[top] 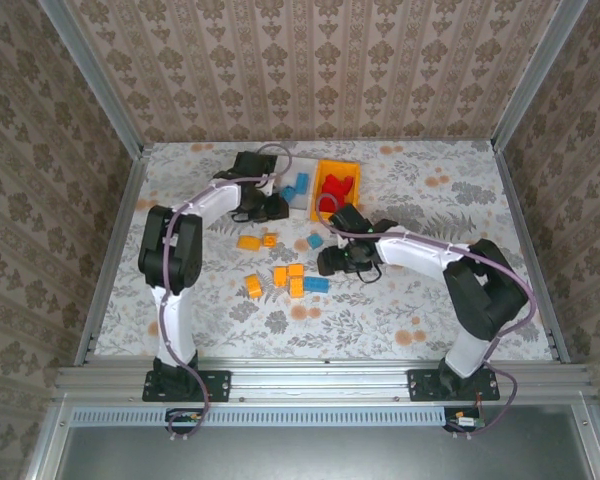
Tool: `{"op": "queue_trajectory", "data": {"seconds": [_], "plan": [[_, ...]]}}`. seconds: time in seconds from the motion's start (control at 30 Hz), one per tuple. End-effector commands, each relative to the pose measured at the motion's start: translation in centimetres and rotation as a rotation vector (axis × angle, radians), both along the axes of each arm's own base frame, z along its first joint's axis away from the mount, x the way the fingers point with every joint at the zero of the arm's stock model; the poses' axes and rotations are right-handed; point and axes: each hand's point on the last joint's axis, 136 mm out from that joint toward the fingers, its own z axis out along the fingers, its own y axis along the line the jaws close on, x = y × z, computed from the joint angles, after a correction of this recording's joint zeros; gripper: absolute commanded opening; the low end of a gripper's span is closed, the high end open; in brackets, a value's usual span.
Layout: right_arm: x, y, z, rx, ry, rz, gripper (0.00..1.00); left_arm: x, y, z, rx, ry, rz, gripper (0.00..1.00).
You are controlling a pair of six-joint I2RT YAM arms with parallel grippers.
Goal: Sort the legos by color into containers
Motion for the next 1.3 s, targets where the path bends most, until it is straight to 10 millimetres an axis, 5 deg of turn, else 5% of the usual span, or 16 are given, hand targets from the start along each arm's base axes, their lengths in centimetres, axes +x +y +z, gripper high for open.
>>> {"op": "queue_trajectory", "data": {"seconds": [0.0, 0.33, 0.83, 1.07, 1.27], "plan": [[1.9, 1.0, 0.5, -0.067, -0.06, 0.063, 0.73, -0.8, 0.8, 3.5, -0.054, -0.064, 0.027, 0.41], [6.2, 2.9, -1.5, -0.201, -0.074, 0.146, 0.72, -5.3, 5.9, 7.7, -0.134, -0.125, 0.122, 0.57], [9.1, 3.5, -3.9, -0.291, -0.075, 0.15, 0.56, -11.6, 10.8, 8.2, -0.224, -0.129, 0.234, 0.61], [9.2, 3.7, -2.7, -0.259, -0.105, 0.133, 0.38, -12.7, 12.1, 8.2, -0.241, -0.131, 0.26, 0.61], [8.4, 3.6, -0.4, -0.22, -0.114, 0.118, 0.36, -13.2, 12.4, 8.3, -0.261, -0.134, 0.267, 0.62]]}}
